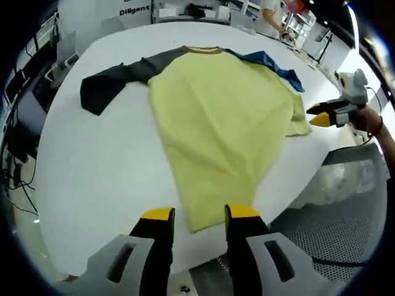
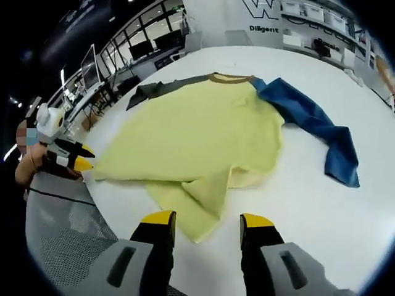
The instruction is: Fold the garment on the visible template until the final outline fits inside the template.
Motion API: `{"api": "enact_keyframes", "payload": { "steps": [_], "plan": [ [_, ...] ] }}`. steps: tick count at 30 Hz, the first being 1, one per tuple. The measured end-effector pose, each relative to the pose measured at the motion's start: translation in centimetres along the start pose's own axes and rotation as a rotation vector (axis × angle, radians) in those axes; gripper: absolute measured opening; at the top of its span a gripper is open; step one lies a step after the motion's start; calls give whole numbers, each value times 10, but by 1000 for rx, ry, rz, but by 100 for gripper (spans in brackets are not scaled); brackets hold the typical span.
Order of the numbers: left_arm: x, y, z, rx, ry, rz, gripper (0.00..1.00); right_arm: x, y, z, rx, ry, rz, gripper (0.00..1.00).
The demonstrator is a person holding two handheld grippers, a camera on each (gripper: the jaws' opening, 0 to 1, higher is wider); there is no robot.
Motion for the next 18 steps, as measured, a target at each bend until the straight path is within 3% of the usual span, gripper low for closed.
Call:
{"api": "enact_keyframes", "payload": {
  "steps": [8, 12, 14, 16, 17, 18],
  "plan": [
    [10, -5, 1, -10, 30, 46, 20, 5, -4, 7, 34, -92, -12, 28],
    [9, -6, -1, 0, 39, 40, 18, 6, -8, 9, 66, -69, -9, 16],
    [10, -7, -1, -16, 14, 49, 14, 11, -9, 8, 94, -49, 32, 15],
    [11, -7, 0, -35, -13, 74, 9, 9, -10, 7, 106, -38, 11, 10],
    [11, -7, 1, -39, -25, 78, 7, 14, -8, 9, 115, -46, 45, 8],
    [11, -7, 2, -40, -30, 82, 6, 14, -9, 10, 118, -47, 33, 7]
  ]
}}
Point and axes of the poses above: the point that each gripper's makers call its tool centre point, and the gripper's own axes: y roughly backward along the fingers, z roughly to its left, x roughly out of its underside, the point moved 6 cm from there along y, roughly backward along the fingers, and after that the axes turned 8 degrees about -y, right-handed, at the moved point
